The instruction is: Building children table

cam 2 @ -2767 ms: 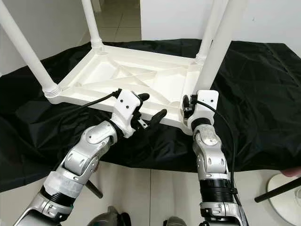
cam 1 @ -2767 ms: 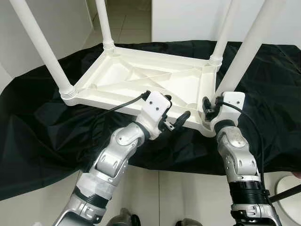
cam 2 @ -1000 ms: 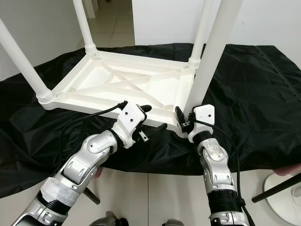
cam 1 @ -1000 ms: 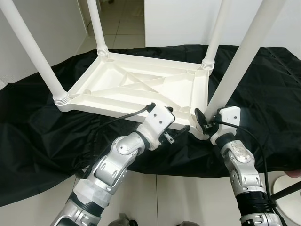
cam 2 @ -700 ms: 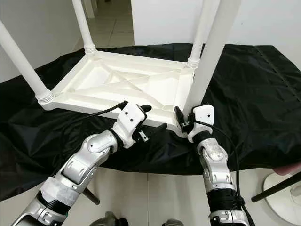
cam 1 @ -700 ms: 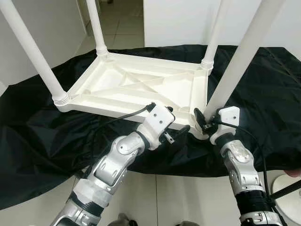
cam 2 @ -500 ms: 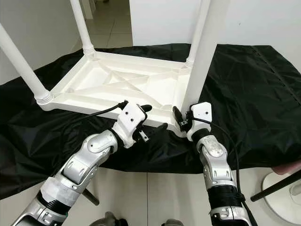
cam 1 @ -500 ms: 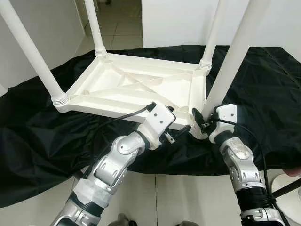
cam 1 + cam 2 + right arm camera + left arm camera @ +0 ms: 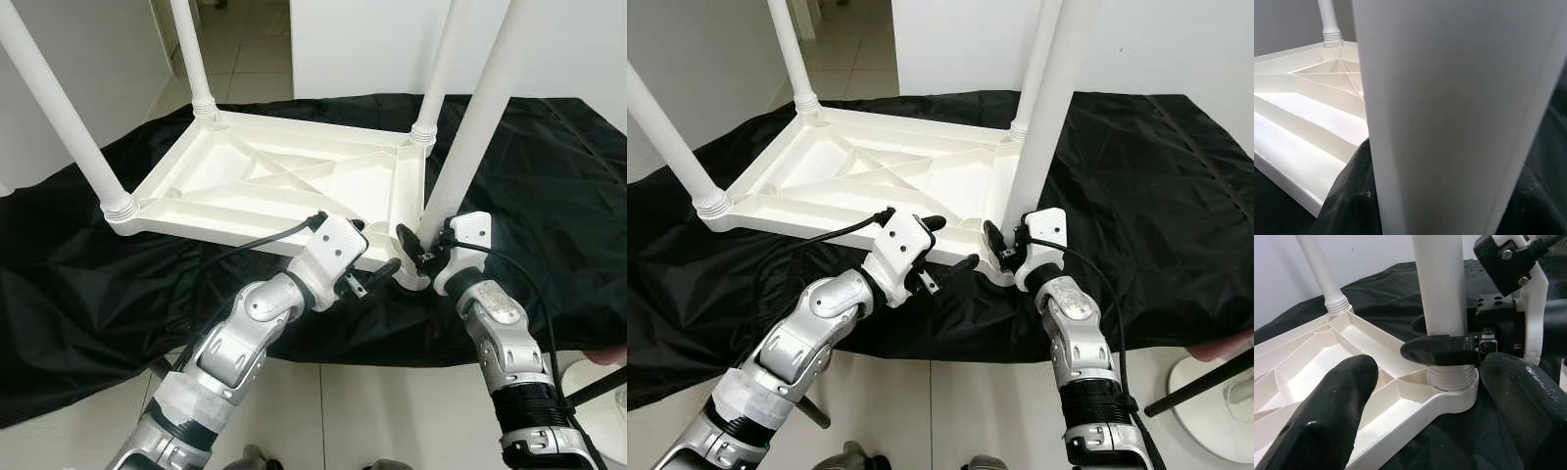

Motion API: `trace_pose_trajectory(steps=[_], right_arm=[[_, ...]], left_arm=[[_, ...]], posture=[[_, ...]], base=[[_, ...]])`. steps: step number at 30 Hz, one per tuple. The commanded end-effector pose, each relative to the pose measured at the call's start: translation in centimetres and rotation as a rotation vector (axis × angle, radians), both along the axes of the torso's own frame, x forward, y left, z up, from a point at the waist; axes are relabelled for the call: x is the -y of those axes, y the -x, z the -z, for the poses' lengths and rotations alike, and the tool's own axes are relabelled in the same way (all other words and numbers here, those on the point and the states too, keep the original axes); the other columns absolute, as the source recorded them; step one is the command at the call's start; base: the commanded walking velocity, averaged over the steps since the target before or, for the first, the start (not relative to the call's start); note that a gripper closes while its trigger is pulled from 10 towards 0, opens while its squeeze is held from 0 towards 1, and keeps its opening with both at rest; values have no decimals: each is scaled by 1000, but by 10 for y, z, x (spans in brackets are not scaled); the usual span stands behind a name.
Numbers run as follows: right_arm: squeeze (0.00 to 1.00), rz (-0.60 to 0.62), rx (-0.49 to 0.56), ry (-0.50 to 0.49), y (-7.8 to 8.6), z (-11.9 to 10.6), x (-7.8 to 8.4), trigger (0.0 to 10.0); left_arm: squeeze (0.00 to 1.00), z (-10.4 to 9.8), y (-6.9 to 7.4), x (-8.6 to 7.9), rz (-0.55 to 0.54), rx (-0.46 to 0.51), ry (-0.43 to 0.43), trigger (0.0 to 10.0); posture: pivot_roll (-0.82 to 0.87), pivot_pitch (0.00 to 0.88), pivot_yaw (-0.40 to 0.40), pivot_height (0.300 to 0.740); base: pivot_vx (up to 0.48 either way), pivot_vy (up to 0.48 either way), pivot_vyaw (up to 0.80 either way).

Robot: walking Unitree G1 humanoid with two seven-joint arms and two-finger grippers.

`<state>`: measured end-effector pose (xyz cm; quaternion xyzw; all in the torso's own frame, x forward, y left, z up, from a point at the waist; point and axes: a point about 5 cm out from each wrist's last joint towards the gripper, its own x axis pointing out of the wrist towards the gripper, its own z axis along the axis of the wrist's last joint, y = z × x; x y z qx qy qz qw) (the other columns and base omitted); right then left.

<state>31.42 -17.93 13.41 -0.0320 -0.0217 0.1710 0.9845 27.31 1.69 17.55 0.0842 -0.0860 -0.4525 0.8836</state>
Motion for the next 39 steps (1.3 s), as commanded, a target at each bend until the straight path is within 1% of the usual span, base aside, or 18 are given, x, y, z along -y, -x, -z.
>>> trace_pose_trajectory(steps=[1, 8, 12, 21, 22, 23, 25, 27, 28, 29, 30, 31, 32, 33, 35, 36, 37, 39], right_arm=[[0, -8, -151, -23, 3, 26, -2, 10000], [0, -28, -174, -3, -2, 21, -4, 10000], [0, -50, -159, 49, -5, 20, -7, 10000], [0, -28, -141, 33, 0, 25, -13, 10000], [0, 6, -127, 4, 1, 25, -15, 10000], [0, 6, -127, 4, 1, 25, -15, 10000], [0, 73, -104, -68, 3, 22, -22, 10000], [0, 73, -104, -68, 3, 22, -22, 10000], [0, 121, -97, -106, 4, 21, -27, 10000], [0, 121, -97, -106, 4, 21, -27, 10000], [0, 198, -100, -146, 5, 19, -32, 10000], [0, 198, -100, -146, 5, 19, -32, 10000], [0, 277, -102, -168, 6, 19, -35, 10000], [0, 326, -105, -178, 6, 18, -37, 10000], [0, 326, -105, -178, 6, 18, -37, 10000], [0, 379, -102, -172, 7, 18, -40, 10000], [0, 379, -102, -172, 7, 18, -40, 10000], [0, 472, -107, -158, 12, 18, -43, 10000]], left_arm=[[0, -1, 3, 3, 60, -3, -19, 10000], [0, -2, 3, 3, 59, -2, -16, 10000], [0, -3, 2, 4, 58, 0, -14, 10000], [0, -3, 2, 4, 54, 2, -14, 10000], [0, -3, 2, 4, 53, 3, -14, 10000], [0, -3, 2, 4, 53, 3, -14, 10000], [0, -3, 2, 3, 52, 4, -15, 10000], [0, -3, 2, 3, 52, 4, -15, 10000], [0, -3, 3, 3, 53, 5, -14, 10000], [0, -3, 3, 3, 53, 5, -14, 10000], [0, -3, 3, 4, 55, 6, -14, 10000], [0, -3, 3, 4, 55, 6, -14, 10000], [0, -3, 3, 5, 58, 7, -13, 10000], [0, -3, 3, 5, 60, 7, -13, 10000], [0, -3, 3, 5, 60, 7, -13, 10000], [0, -3, 3, 6, 63, 8, -12, 10000], [0, -3, 3, 6, 63, 8, -12, 10000], [0, -3, 4, 7, 66, 9, -11, 10000]], posture=[[-29, 17, 69, 740], [-29, 17, 68, 740], [-27, 13, 62, 740], [-23, 13, 59, 740], [-22, 11, 57, 740], [-22, 11, 57, 740], [-23, 8, 56, 740], [-23, 8, 56, 740], [-25, 5, 55, 740], [-25, 5, 55, 740], [-28, 0, 51, 740], [-28, 0, 51, 740], [-29, 0, 50, 740], [-29, 0, 50, 740], [-29, 0, 50, 740], [-30, 0, 47, 740], [-30, 0, 47, 740], [-31, 0, 40, 740]], base=[[0, 0, 0], [0, 0, 0], [0, 0, 0], [0, 0, 0], [0, 0, 0], [0, 0, 0], [0, 0, 0], [0, 0, 0], [0, 0, 0], [0, 0, 0], [0, 0, 0], [0, 0, 0], [0, 0, 0], [0, 0, 0], [0, 0, 0], [0, 0, 0], [0, 0, 0], [0, 0, 0]])
